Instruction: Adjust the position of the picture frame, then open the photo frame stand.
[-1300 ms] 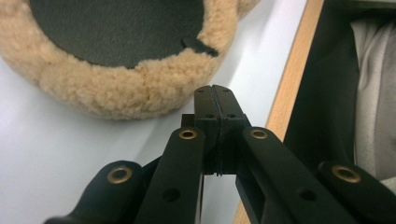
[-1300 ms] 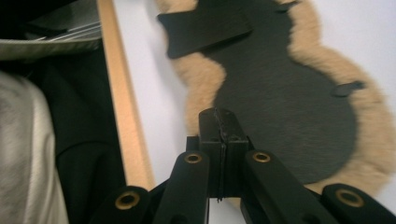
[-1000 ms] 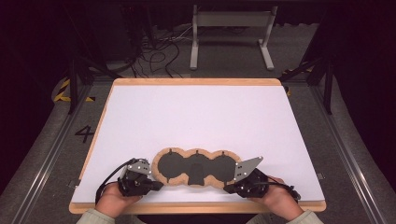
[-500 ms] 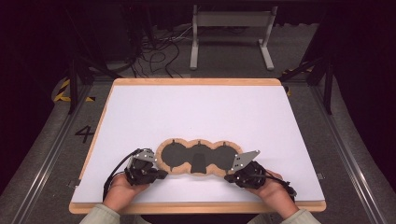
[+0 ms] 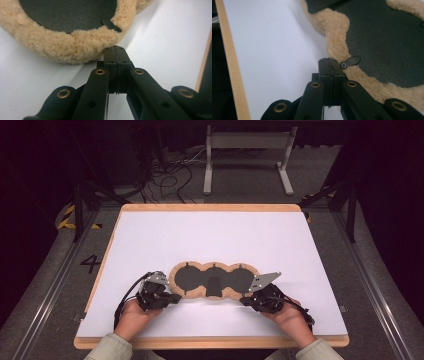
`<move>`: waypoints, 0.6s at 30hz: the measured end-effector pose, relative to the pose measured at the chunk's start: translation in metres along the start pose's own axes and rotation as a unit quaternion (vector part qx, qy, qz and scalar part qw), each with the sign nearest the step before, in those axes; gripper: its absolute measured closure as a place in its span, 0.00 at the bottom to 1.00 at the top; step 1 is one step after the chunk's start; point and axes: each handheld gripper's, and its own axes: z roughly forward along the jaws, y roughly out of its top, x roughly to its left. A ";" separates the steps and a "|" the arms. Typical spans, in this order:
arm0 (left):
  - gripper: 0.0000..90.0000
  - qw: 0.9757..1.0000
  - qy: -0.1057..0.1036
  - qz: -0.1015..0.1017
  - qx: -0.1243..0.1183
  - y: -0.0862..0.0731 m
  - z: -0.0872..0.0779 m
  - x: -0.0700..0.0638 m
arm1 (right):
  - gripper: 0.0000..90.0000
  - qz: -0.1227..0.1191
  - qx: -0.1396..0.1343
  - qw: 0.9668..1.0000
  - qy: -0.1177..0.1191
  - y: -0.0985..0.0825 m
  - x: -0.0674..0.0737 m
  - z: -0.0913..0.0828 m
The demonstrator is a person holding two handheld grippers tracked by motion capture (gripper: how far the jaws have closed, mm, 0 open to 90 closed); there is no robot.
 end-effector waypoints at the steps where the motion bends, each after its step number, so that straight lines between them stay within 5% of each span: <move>1: 0.98 1.000 -0.004 -0.007 -0.004 0.000 -0.003 -0.001 | 1.00 0.002 -0.003 1.000 0.000 0.001 0.001 -0.002; 10: 0.95 0.999 0.014 -0.005 -0.046 0.007 -0.022 -0.003 | 1.00 -0.004 -0.029 1.000 -0.003 0.009 0.006 -0.010; 18: 0.90 0.992 0.053 -0.040 -0.108 0.015 -0.034 0.005 | 1.00 0.007 -0.050 0.999 0.001 0.019 0.008 -0.007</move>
